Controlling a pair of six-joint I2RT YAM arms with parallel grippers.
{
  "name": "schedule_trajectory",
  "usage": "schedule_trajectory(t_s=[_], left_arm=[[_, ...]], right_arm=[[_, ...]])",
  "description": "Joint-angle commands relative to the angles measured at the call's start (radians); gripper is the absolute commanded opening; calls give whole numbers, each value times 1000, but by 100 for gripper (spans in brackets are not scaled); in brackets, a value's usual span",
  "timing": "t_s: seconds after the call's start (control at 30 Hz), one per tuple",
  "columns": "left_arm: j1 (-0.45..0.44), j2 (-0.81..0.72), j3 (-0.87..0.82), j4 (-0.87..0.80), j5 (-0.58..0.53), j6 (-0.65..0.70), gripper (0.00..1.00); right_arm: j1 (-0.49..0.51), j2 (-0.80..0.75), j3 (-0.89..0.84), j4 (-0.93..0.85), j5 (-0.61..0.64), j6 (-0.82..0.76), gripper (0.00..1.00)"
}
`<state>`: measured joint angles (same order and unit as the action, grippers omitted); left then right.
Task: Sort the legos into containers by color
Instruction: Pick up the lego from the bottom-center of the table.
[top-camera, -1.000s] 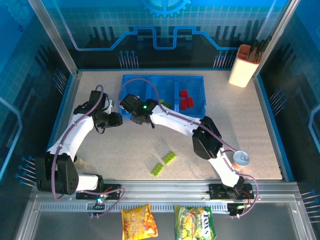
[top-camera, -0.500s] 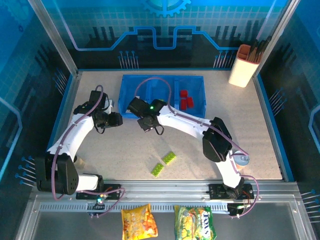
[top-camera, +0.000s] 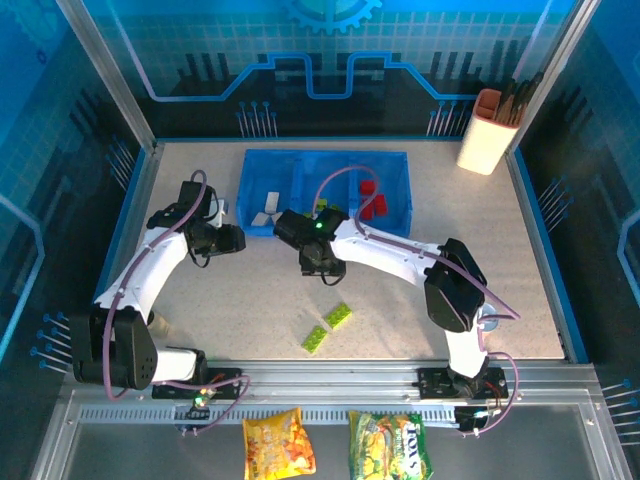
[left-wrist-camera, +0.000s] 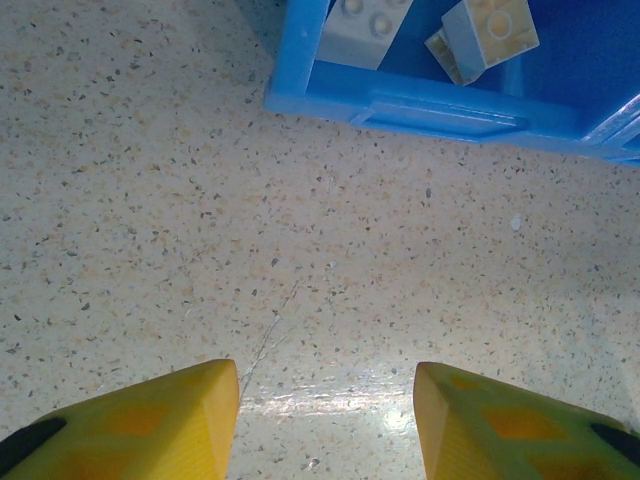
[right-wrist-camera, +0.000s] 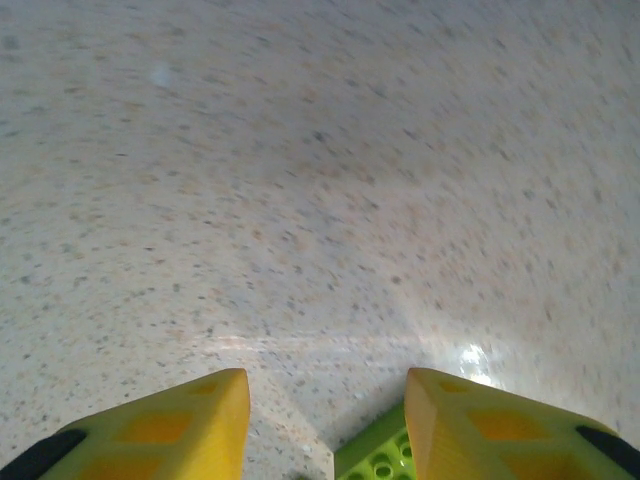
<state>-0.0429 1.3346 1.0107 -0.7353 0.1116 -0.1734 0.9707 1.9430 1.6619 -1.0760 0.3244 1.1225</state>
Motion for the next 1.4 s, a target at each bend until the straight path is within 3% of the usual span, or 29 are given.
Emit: schedule_trajectory(t_s=[0.0, 0.4, 0.63, 1.37], left_arm=[[8, 14, 8, -16, 33, 26, 51], [8, 15, 7, -15, 50, 31, 51], [8, 18, 6, -16, 62, 32, 51], [8, 12, -6, -15, 69, 29, 51]], right_arm=[[25, -29, -18, -129, 12, 262, 47], [65, -185, -325, 63, -112, 524, 56], [86, -239, -513, 281, -209, 648, 57], [87, -169, -605, 428, -266, 714, 57]])
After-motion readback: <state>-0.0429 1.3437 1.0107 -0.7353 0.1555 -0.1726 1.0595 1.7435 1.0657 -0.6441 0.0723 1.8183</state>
